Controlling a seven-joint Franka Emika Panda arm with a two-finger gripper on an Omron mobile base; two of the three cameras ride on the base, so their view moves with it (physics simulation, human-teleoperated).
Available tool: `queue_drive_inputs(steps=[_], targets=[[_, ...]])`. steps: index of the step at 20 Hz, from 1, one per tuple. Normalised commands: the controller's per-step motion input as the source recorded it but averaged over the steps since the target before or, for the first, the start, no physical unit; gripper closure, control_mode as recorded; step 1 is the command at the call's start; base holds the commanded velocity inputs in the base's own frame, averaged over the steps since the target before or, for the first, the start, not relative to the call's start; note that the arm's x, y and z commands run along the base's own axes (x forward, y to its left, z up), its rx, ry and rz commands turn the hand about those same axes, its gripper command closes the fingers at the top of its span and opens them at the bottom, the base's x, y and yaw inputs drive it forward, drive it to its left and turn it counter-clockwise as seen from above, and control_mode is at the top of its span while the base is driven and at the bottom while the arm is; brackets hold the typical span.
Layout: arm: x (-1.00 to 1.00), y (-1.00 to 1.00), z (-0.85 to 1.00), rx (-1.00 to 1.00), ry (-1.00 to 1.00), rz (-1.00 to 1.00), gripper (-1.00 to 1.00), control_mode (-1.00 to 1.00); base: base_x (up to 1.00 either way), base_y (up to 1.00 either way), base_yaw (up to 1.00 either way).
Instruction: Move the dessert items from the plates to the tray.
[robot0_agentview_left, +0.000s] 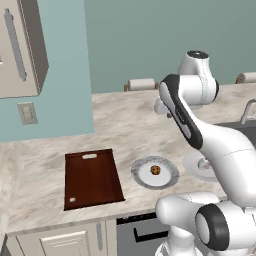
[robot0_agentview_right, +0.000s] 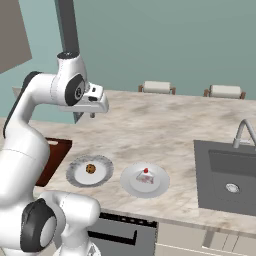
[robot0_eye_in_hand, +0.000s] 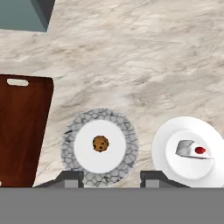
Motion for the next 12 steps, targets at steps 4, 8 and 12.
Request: queue_drive_inputs(steps=[4,8,12], targets=[[-0.01,0.04,-0.23,0.00,0.03,0.00,-1.00,-1.00,0.00,0.00,0.00],[0.00,0.10,-0.80,0.00,0.09,0.00,-1.00,-1.00,0.00,0.00,0.00],[0.00,0.10,-1.00,0.00,0.16,0.00,-1.00,-1.00,0.00,0.00,0.00]])
